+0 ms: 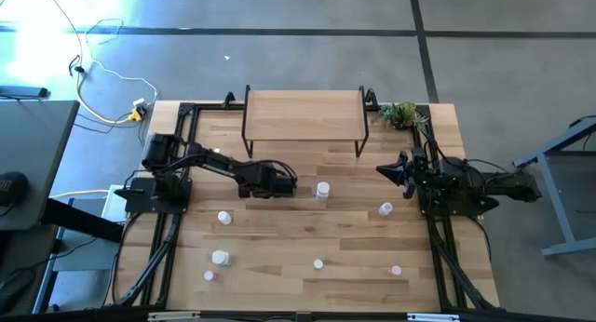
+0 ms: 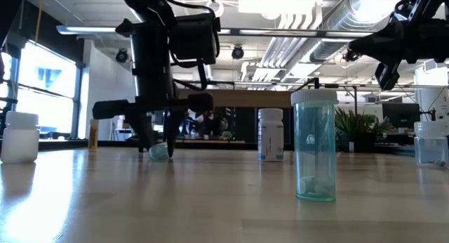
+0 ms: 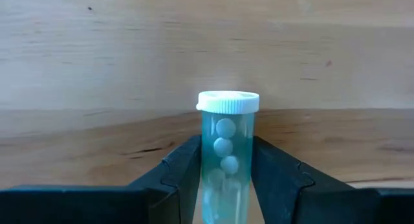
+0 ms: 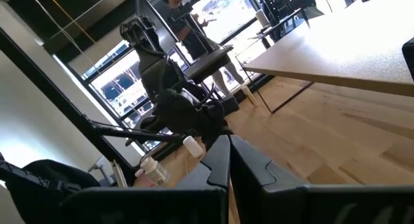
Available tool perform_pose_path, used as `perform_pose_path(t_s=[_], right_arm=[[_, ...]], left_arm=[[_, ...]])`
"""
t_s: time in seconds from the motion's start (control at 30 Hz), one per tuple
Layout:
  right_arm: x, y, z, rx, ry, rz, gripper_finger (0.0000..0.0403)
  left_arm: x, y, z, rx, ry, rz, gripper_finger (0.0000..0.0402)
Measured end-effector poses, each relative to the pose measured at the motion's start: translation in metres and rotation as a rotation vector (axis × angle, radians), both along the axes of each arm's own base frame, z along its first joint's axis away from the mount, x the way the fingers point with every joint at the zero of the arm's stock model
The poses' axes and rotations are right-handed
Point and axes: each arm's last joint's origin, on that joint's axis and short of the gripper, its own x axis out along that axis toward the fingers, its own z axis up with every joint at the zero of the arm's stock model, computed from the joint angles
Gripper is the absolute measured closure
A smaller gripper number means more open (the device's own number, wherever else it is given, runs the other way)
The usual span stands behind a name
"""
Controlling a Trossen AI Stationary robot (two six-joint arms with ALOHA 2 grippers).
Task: Pick and place medicine bottles onto shelf by color
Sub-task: Put the top blue pill bottle on the shelf
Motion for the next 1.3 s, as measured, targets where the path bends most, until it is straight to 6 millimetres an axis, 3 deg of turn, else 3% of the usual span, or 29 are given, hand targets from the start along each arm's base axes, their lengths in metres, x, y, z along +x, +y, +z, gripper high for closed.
perform_pose_path(t_s=[0.27,0.57,0.97,1.3], right_arm=[[0.000,0.000,0.000,0.000,-0.002,0.000,0.0402],[0.000,0.000,0.000,0.010,-0.004,0.003,0.0402],[0.000,0.000,0.003,0.122,-0.048,0.013,0.0402],[0.000,0.000,0.003,0.120,-0.055,0.014,0.0402]], left_arm=[[0.000,-0.002,0.000,-0.005,0.022,-0.107,0.0331],[0.008,-0.014,0.007,0.022,-0.028,-0.278,0.0340],[0.028,-0.019,0.067,0.369,-0.357,-0.468,0.0341],[0.031,0.020,0.130,0.793,-0.513,-0.636,0.0341]])
